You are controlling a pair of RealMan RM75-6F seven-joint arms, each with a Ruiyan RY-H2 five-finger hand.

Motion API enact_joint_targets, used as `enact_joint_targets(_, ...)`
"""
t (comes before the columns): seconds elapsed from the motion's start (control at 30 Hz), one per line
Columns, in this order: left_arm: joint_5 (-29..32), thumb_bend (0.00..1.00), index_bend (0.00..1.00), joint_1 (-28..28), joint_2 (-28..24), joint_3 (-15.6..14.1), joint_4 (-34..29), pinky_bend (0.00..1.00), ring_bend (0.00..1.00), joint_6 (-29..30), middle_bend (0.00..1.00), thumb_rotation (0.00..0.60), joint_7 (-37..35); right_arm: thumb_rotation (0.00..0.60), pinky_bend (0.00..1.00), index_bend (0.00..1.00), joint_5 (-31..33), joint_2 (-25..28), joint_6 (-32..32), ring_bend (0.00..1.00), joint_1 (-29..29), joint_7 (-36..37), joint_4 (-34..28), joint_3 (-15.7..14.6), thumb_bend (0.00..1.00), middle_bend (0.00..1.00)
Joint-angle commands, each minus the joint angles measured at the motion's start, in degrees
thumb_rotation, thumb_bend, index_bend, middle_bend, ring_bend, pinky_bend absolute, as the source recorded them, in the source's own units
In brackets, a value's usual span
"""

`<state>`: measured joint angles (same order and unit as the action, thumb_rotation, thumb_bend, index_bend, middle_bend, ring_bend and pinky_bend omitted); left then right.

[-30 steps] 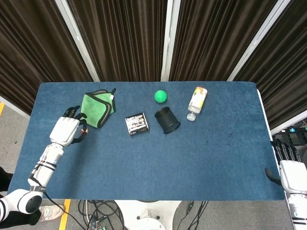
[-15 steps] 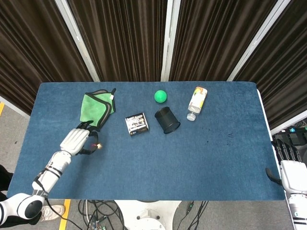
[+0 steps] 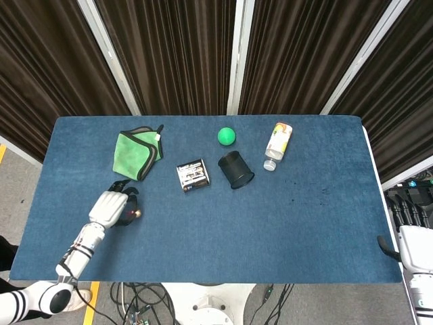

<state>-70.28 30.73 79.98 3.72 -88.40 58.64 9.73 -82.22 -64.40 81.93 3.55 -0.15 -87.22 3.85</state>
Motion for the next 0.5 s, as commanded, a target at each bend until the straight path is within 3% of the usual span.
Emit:
enact_joint_targets(0.03, -0.86, 0.55, 0.70, -0.42, 1.93, -0.73, 2.51, 0.08, 0.05, 0.79, 0.24, 0.600, 1.23, 0.600, 0.00, 0.00, 0.05, -0.16, -0.26, 0.00, 0.06, -0.05, 0.07, -0.12, 0.23, 0.00)
enact_joint_targets(0.43, 1.16, 0.55, 0.69, -0.23, 4.37, -0.18, 6.00, 0.08, 0.05, -0.95, 0.24, 0.600, 1.85, 0.600, 0.00, 0.00, 0.19, -0.64, -0.70, 0.00, 0.05, 0.62, 0.85, -0.32, 0.24, 0.00)
enact_joint_targets(0.5, 1.38, 0.54, 0.65, -0.12, 4.22, -0.13, 5.76, 0.08, 0.05, -1.63, 0.24, 0.600, 1.45, 0.600, 0.00, 0.00, 0.24, -0.65, -0.83, 0.00, 0.09, 0.74, 0.90, -0.31, 0.24, 0.00)
